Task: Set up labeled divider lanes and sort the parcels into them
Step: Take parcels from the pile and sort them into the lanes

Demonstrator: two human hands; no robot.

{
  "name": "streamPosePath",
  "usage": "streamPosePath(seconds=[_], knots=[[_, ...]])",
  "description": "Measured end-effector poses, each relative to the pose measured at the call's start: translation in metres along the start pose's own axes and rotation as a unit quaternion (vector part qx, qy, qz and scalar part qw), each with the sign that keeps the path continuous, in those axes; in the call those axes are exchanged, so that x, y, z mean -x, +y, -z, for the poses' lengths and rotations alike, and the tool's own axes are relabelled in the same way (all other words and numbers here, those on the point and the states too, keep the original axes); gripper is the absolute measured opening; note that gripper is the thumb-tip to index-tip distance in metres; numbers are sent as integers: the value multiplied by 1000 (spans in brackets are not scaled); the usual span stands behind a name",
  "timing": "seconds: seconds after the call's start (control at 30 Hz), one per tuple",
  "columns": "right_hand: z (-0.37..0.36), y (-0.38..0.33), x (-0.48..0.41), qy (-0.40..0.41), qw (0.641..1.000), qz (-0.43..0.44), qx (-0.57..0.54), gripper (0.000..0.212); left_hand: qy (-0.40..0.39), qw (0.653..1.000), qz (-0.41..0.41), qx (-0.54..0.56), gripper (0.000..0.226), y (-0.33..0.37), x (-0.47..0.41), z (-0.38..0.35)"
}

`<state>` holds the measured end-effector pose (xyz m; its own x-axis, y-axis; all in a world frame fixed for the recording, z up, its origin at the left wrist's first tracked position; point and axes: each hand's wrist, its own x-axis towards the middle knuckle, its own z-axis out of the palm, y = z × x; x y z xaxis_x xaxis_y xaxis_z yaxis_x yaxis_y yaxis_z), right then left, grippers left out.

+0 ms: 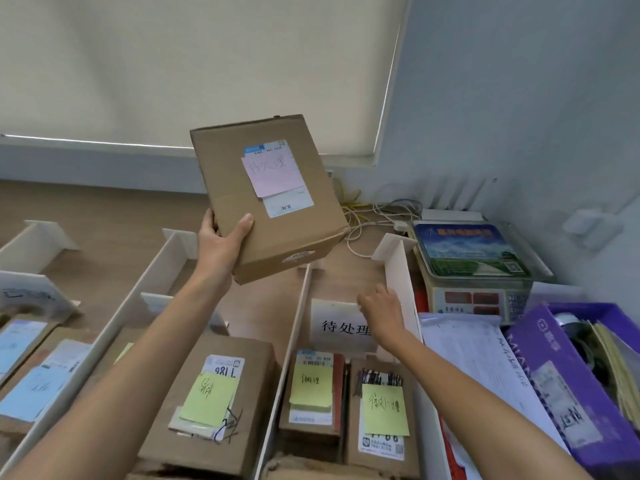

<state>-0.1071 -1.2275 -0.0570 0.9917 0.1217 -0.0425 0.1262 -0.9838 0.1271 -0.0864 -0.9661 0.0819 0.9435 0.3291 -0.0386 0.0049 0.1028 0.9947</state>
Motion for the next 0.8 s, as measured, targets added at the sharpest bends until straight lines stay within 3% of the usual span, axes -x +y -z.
streamPosePath(seconds=[0.23, 0.43, 0.63, 0.8], knots=[[-5, 28, -87, 79, 997, -18, 5, 15, -5, 1000, -5, 29, 49, -23, -41, -15], [-26, 34, -122, 94, 994, -50, -41, 20, 1, 1000, -6, 31, 54, -33, -57, -11], [-11, 44, -106, 127, 990, -38, -57, 30, 1, 1000, -4, 31, 52, -32, -45, -1], [3, 41, -40, 162, 981, -29, -105, 27, -14, 999, 7, 36, 50, -16, -10, 11]])
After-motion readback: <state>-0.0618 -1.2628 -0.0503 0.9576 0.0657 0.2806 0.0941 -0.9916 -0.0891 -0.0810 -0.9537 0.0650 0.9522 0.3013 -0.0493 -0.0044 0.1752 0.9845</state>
